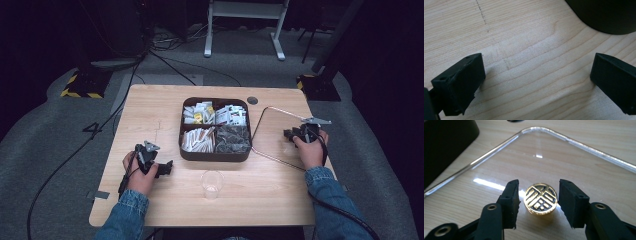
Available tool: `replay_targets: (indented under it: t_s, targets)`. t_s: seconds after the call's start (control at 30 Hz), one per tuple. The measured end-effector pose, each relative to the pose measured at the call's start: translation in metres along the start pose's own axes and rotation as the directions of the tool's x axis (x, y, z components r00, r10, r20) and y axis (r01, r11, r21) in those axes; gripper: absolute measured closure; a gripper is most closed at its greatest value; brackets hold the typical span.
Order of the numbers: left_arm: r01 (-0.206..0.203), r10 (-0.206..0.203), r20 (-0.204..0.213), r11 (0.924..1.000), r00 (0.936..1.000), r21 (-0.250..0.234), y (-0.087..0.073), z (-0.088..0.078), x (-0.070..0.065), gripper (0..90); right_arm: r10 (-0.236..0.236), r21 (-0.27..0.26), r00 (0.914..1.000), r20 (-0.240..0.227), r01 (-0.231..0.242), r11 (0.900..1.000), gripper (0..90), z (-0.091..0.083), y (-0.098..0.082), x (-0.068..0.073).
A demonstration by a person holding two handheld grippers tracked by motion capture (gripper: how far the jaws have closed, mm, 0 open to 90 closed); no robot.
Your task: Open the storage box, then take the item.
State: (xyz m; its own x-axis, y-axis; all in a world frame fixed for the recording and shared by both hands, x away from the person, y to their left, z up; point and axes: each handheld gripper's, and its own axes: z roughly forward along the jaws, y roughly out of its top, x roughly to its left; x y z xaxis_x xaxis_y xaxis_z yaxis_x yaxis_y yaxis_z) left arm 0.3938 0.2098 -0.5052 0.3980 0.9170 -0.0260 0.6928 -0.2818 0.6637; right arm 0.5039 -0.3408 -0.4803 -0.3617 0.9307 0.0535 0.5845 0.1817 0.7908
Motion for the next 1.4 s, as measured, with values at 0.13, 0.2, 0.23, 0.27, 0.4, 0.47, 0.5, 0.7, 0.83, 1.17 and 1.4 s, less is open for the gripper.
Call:
replay_targets:
  t_s: [0.13,0.2,0.23,0.27,0.4,0.47,0.5,0.7,0.83,1.17,1.4]
  targets:
    - [0.0,0.0,0.0,1.0,1.0,0.0,0.0,0.0,0.0,0.1,0.0,-0.027,0.9999,-0.013,0.0,1.0,50.0,-0.007,0.007,0.004]
    - [0.0,0.0,0.0,1.0,1.0,0.0,0.0,0.0,0.0,0.1,-0.001,-0.039,0.9998,-0.018,0.001,0.999,49.3,-0.01,0.011,0.007]
    - [0.0,0.0,0.0,1.0,1.0,0.0,0.0,0.0,0.0,0.1,0.0,-0.042,0.9998,-0.018,0.0,0.999,49.1,-0.012,0.013,0.009]
    - [0.0,0.0,0.0,1.0,1.0,0.0,0.0,0.0,0.0,0.1,0.003,-0.049,0.9998,-0.02,-0.004,0.999,48.9,-0.013,0.016,0.011]
    - [0.0,0.0,0.0,1.0,1.0,0.0,0.0,0.0,0.0,0.1,-0.003,-0.069,0.9994,-0.035,0.0,0.998,48.1,-0.02,0.025,0.019]
    - [0.0,0.0,0.0,1.0,1.0,0.0,0.0,0.0,0.0,0.1,-0.008,-0.082,0.9989,-0.046,0.005,0.997,47.8,-0.024,0.03,0.024]
    - [0.0,0.0,0.0,1.0,1.0,0.0,0.0,0.0,0.0,0.1,-0.014,-0.09,0.9986,-0.052,0.009,0.996,47.7,-0.025,0.032,0.027]
    - [0.0,0.0,0.0,1.0,1.0,0.0,0.0,0.0,0.0,0.1,-0.044,-0.113,0.9951,-0.089,0.034,0.993,47.7,-0.032,0.043,0.045]
    - [-0.004,0.004,0.002,1.0,1.0,0.003,0.0,-0.001,0.0,0.1,-0.063,-0.11,0.9905,-0.123,0.049,0.993,47.7,-0.032,0.046,0.059]
    - [-0.003,0.003,0.002,1.0,1.0,0.002,-0.001,-0.001,0.0,0.1,-0.141,-0.111,0.969,-0.203,0.12,0.986,47.9,-0.027,0.054,0.101]
    - [-0.003,0.003,0.002,1.0,1.0,0.002,-0.001,-0.001,0.0,0.1,-0.193,-0.095,0.9416,-0.276,0.173,0.98,49.5,-0.022,0.054,0.135]
